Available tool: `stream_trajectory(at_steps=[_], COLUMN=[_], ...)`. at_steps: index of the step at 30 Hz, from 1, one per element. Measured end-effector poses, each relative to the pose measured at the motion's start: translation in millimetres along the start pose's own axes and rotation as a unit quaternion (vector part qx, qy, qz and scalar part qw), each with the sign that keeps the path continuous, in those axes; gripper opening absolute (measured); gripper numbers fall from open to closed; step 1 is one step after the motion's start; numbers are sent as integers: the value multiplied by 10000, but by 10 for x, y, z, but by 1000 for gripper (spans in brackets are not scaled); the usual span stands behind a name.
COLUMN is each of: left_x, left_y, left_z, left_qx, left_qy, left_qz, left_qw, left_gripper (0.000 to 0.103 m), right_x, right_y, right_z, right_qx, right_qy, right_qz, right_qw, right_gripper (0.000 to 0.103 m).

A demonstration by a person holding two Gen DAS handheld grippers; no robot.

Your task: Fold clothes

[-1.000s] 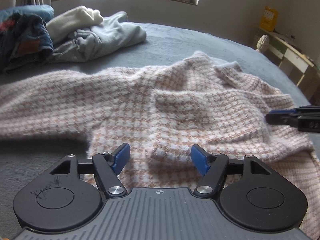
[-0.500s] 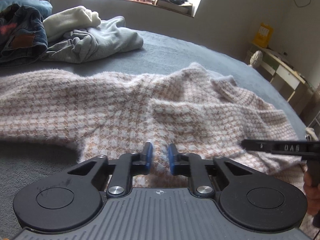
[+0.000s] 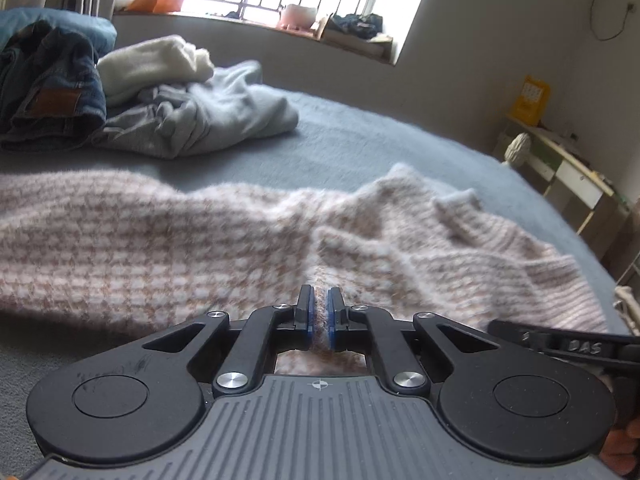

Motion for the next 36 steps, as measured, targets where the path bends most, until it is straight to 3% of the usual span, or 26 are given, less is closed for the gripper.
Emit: stream_trajectory(at_steps=[7, 11, 14, 16, 20, 22, 25, 28, 32, 36], left_x=[32, -107, -122, -91, 19, 90, 156, 94, -68, -116], left_y=[-43, -67, -86, -117, -188, -110, 99, 304, 236, 88], left_z=[-165, 12, -34, -92, -303, -352, -339, -147, 100, 99], left_qx=[-67, 58, 57, 106, 235, 126, -65, -104, 413, 300], left_qy=[347, -73, -24, -11, 306, 466, 553, 310, -154, -142], left_qz=[-157, 3, -110, -255, -512, -374, 55, 441, 370, 56], left_qw=[9993, 10000, 9999, 9996, 9979, 9981, 9984, 9985, 9983, 9994], left_gripper=[4, 4, 11, 25, 29, 31, 32, 33, 33, 34], right_x=[-11, -79, -130, -155, -116, -73, 34, 197, 428, 622], right_y=[-52, -70, -83, -91, -60, 2, 244, 640, 1118, 1356], right_z=[-52, -3, 34, 49, -78, -236, -555, -769, -774, -546], right_qx=[79, 112, 137, 160, 346, 431, 143, -560, -1094, -1410], right_qy=[175, 247, 302, 328, 397, 642, 1215, 1520, 1498, 1510], right_qz=[-56, -218, -340, -405, -256, -145, 96, 450, 873, 923], right_qw=[9998, 9994, 9989, 9985, 9983, 9969, 9924, 9858, 9788, 9741], right_gripper=[27, 28, 30, 32, 34, 34, 34, 32, 30, 29])
Point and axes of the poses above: each gripper's, at about its wrist camera, not at the fingertips, and z roughly the way its jaws point, y to its right, x to its top, the point moved 2 cm from there along z, roughly the way its jaws point, and after that the axes turned 4 degrees about z, right-handed, at the moved point
